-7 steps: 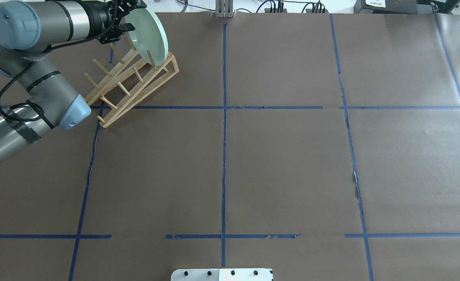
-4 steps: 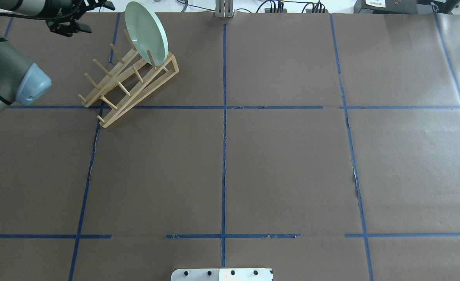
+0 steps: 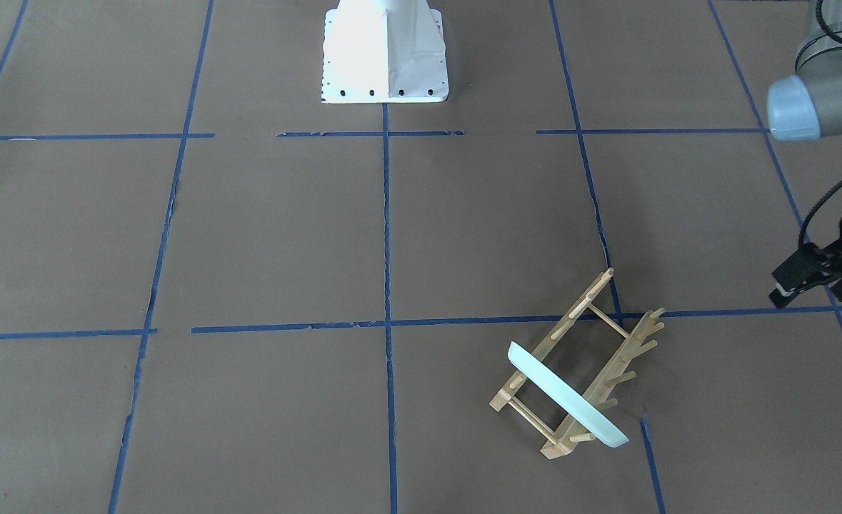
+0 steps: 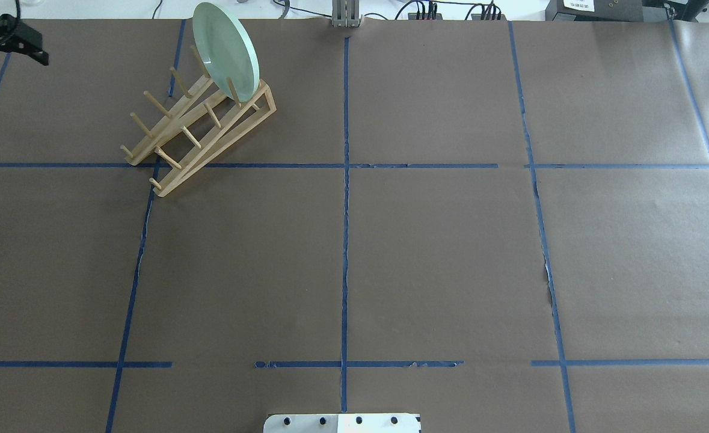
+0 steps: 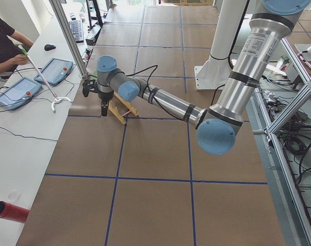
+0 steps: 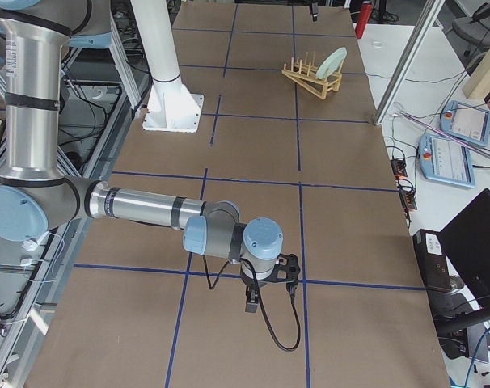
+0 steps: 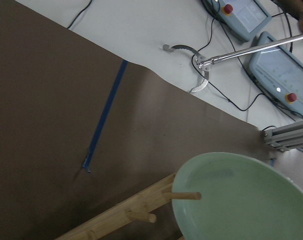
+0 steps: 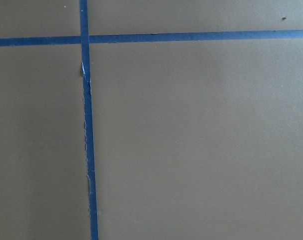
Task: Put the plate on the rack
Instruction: 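Open the left gripper and pull it back away from the plate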
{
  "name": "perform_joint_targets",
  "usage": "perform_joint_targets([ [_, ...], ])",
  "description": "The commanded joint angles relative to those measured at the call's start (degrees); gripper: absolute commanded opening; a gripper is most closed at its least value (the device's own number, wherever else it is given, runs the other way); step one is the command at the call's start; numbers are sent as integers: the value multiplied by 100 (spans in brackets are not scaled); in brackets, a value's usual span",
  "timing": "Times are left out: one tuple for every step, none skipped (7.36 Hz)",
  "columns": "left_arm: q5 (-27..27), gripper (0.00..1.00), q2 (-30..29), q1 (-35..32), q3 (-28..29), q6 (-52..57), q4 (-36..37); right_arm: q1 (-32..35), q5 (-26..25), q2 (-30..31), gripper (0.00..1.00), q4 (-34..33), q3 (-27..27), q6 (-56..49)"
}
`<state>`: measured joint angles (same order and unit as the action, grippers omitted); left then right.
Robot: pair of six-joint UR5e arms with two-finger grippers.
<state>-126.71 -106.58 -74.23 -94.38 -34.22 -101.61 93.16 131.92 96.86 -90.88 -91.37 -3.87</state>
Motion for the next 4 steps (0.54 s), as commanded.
perform_joint_targets([
  [-73,100,1222,-800,-387,2314,203,0,-9,0,100,0,-3,0],
  [-456,100,1680,-1299,-327,3202,230,0,0,0,100,0,-3,0],
  [-973,100,2102,-1670,-309,3559,221,0,0,0,100,0,-3,0],
  [-1039,100,2324,-1726,-404,3589,238,0,0,0,100,0,-3,0],
])
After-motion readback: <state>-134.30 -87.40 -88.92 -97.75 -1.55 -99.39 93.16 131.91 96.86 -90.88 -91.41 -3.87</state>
